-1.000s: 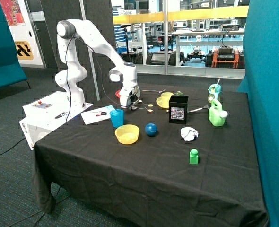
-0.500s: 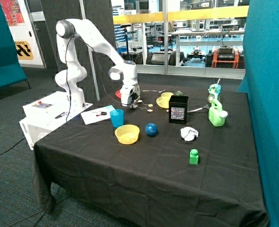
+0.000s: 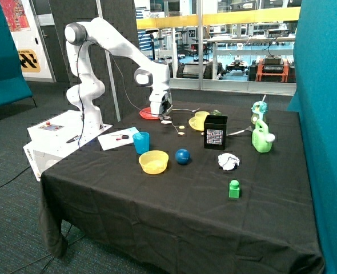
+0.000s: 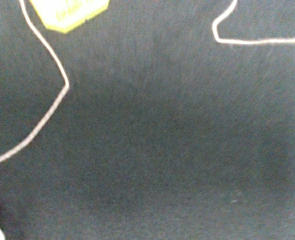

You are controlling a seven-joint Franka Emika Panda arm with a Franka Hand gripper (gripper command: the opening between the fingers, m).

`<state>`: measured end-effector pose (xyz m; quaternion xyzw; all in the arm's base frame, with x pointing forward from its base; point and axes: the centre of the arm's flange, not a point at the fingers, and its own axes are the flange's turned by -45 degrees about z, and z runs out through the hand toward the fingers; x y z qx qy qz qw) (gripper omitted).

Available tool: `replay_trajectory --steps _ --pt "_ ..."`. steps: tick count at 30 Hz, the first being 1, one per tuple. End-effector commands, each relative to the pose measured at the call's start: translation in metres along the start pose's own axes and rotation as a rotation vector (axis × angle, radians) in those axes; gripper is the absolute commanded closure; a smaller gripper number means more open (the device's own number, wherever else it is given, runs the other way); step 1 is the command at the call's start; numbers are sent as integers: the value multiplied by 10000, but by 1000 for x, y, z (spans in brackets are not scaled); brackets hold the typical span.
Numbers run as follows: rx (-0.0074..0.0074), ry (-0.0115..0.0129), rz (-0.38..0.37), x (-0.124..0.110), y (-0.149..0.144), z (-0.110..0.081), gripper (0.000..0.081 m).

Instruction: Prepare two cups of tea

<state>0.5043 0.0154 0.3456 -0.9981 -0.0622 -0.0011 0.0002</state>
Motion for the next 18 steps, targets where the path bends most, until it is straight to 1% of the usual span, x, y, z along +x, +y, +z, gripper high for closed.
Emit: replay_trajectory --steps 1,4,9,14,18 --pt "-2 -22 -236 16 9 -36 808" --pt "-2 -22 -247 19 15 -46 808" --pt "-2 -22 -313 21 24 -57 808" --pt "-2 -22 -390 22 32 -63 808" --pt "-2 -22 -358 30 48 -70 808"
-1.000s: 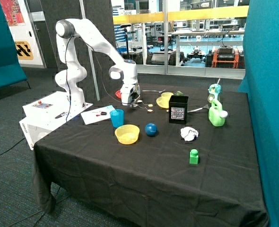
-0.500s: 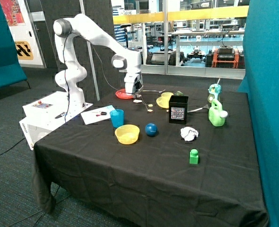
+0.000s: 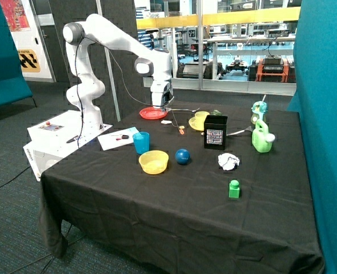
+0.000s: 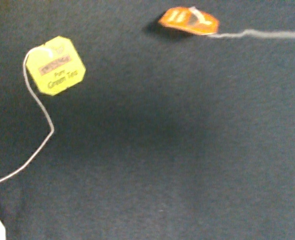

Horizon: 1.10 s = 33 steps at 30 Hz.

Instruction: Prepare two cups of tea

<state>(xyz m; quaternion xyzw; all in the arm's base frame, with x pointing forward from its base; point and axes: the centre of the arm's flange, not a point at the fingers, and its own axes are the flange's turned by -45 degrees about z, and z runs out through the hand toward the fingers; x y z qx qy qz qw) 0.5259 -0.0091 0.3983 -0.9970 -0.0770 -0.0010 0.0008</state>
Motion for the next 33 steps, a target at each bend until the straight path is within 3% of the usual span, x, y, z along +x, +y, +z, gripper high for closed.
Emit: replay_trajectory --steps 1,14,33 --pt "-14 -21 -88 12 24 -19 808" --pt "-14 -21 -128 22 47 -18 808" --pt "-14 -20 8 8 82 -19 808"
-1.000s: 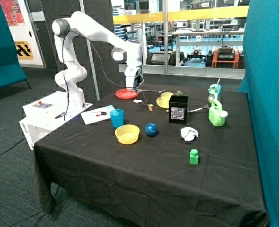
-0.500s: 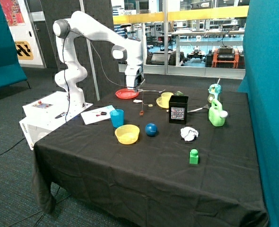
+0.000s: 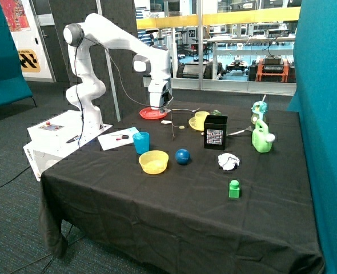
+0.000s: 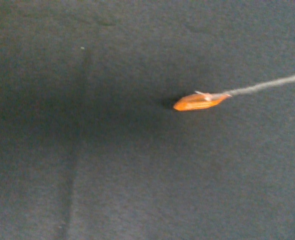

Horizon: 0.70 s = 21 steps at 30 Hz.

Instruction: Prepare two cups of tea

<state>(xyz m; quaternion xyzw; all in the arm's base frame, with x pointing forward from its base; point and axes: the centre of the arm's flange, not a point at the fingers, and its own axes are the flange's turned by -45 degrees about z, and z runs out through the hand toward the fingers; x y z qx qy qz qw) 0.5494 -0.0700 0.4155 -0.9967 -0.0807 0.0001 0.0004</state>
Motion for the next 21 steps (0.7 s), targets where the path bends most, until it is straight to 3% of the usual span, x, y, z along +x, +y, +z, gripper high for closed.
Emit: replay_trajectory --steps 1,21 --pt "-8 1 87 -7 21 -2 808" --pt "-8 1 570 -38 72 6 808"
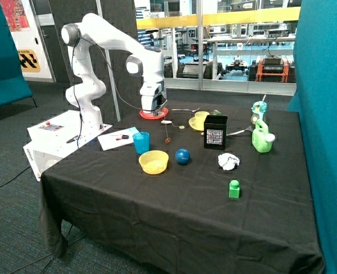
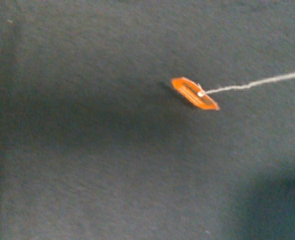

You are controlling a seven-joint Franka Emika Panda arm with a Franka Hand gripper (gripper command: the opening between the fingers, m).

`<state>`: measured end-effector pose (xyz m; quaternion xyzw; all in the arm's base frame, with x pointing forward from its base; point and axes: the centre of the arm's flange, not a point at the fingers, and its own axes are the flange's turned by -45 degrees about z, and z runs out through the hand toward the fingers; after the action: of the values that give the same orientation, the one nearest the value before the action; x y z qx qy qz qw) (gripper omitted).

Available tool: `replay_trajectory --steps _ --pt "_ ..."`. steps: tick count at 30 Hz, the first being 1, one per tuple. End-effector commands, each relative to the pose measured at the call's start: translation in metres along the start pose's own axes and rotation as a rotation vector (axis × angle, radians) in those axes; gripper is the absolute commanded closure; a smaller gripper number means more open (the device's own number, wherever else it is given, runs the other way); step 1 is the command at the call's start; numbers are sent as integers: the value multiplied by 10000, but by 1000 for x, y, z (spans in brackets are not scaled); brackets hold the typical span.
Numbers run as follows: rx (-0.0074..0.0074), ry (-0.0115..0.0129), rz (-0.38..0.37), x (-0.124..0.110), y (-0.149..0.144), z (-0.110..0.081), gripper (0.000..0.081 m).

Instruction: Prepare two cups of tea

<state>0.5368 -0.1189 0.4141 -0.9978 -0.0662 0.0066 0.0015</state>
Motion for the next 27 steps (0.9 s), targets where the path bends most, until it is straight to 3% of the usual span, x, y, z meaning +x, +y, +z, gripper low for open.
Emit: replay_trajectory --steps 1,13,27 --pt "-37 130 323 -19 31 5 808" --pt "-34 131 709 -35 67 9 808" --pt "-34 131 760 -46 81 16 808"
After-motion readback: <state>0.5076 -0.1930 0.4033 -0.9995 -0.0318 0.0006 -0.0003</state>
